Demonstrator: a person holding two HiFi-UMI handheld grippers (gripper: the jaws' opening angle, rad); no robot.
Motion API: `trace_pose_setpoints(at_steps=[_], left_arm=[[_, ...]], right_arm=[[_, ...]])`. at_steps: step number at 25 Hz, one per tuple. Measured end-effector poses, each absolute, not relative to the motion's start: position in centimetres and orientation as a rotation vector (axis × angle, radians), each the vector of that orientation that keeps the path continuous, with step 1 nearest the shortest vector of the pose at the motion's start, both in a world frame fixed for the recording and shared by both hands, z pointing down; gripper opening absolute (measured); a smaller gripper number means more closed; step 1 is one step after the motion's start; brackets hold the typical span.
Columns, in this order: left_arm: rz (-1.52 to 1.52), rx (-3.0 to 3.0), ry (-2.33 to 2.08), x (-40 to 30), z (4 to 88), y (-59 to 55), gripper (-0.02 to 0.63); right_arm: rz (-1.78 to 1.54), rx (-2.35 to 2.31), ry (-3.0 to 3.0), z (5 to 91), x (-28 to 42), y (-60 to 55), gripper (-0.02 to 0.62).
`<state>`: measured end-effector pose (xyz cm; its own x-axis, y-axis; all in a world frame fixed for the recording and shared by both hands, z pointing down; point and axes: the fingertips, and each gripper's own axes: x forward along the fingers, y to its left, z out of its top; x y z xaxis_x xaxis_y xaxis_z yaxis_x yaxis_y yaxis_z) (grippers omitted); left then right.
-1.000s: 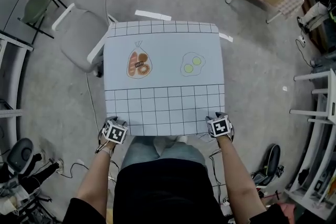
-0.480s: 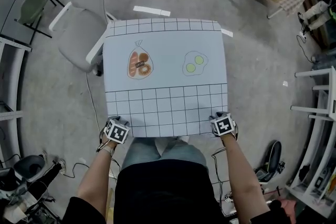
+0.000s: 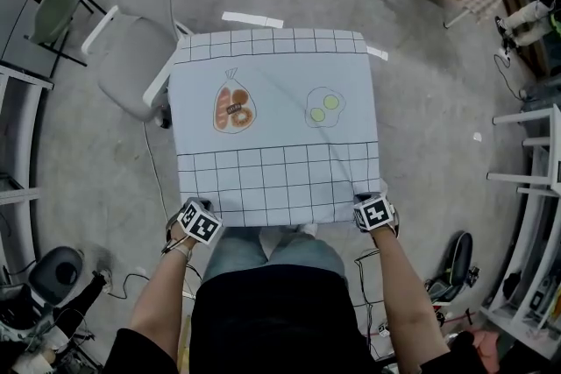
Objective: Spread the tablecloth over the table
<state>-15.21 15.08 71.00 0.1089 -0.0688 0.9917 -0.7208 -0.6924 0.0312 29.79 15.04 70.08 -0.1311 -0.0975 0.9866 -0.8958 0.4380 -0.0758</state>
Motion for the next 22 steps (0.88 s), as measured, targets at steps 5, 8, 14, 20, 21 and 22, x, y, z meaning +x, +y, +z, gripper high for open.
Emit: trace_pose_setpoints(at_steps=[5,8,14,20,21,22], left_arm=[[1.603,1.843,-0.699,-15.2,71.2,17.5,0.015],[1.617,1.83,-0.664,-15.6,71.1,17.6,0.015],[1.62,1.791,-0.617,-16.0,71.1,17.9,0.015],[1.596,1.758,-0.589,-16.0,70.7,18.0,0.015],[1.586,1.757,-0.6,-16.0,70.6,18.0,0.017],[1.579,1.757,-0.614,-16.1,70.6,18.0,0.017]], right_arm=[[0.926,0.902,-1.54,70.3,29.8,18.2,0.009],[0.952,0.889,-1.533,70.2,29.4,18.7,0.009],[0.978,0.859,-1.525,70.1,29.0,19.1,0.009],[1.024,0.834,-1.529,69.6,29.0,18.8,0.01],[1.009,0.836,-1.532,69.6,29.0,18.9,0.011],[0.99,0.84,-1.535,69.6,28.9,18.9,0.012]])
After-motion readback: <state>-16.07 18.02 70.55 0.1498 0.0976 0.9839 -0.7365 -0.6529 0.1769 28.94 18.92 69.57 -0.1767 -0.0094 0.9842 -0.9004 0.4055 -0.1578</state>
